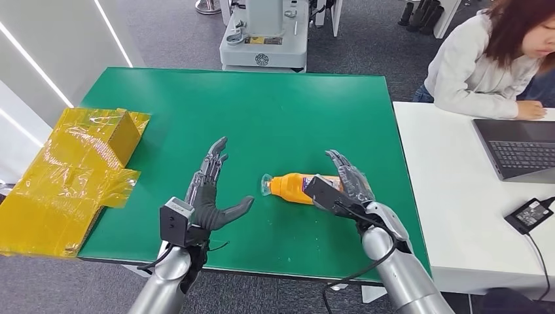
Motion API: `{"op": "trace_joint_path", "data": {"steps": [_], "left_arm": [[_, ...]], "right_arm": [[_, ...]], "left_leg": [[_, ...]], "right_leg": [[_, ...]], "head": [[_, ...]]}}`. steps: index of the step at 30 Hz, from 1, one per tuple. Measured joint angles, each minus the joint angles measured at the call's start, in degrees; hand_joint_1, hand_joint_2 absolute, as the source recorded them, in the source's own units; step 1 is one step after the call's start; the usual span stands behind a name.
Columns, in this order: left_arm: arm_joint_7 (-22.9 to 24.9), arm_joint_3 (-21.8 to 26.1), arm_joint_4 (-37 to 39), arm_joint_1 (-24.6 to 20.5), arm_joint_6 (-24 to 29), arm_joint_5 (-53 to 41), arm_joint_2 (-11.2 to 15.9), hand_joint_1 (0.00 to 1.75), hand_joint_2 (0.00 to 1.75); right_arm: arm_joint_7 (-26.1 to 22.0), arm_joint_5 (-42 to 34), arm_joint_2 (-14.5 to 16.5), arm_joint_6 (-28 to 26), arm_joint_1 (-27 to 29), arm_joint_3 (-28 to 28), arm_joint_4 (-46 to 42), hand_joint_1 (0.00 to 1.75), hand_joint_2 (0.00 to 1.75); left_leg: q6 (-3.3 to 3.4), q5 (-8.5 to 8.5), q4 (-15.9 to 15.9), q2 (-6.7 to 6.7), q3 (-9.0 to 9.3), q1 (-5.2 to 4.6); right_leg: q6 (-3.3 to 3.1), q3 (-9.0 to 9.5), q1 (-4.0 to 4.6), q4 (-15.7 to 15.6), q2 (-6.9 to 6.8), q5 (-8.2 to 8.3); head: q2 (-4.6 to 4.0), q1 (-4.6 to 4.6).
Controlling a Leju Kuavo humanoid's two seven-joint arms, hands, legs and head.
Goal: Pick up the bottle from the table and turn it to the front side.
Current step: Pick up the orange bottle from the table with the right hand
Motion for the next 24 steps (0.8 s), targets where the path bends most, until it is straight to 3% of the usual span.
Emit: {"op": "trace_joint_path", "data": {"steps": [9,20,21,24], "left_arm": [[0.4,-0.3,1.0,-1.0,0.6,1.3,0.3,0.00,1.75],[0.5,-0.3,1.1,-0.8,1.2,1.7,0.3,0.00,1.75],[0.5,-0.3,1.1,-0.8,1.2,1.8,0.3,0.00,1.75],[0.8,-0.3,1.1,-0.8,1.4,1.8,0.2,0.00,1.75]], "right_arm": [[3.0,-0.2,-3.0,3.3,-5.7,4.7,7.5,0.00,1.75],[4.2,-1.5,-7.5,4.1,-6.4,7.8,10.5,0.04,1.75],[4.2,-1.5,-7.7,4.1,-6.4,8.0,10.7,0.19,1.75],[4.2,-1.7,-7.9,4.2,-6.5,8.6,11.1,1.25,1.75]], "left_leg": [[0.00,0.01,0.0,0.01,0.01,0.00],[0.01,0.00,0.0,-0.02,-0.01,0.00],[0.01,0.00,0.0,-0.02,0.00,0.01],[0.00,0.01,0.0,-0.02,0.01,0.01]], "right_leg": [[0.01,-0.01,0.00,0.0,0.01,0.02],[0.01,-0.01,0.00,0.0,0.00,0.02],[0.01,-0.01,0.00,0.0,-0.01,0.02],[0.01,-0.01,0.00,0.0,0.00,0.02]], "head": [[0.00,-0.01],[0.00,-0.01],[0.00,-0.01],[0.00,-0.02]]}}
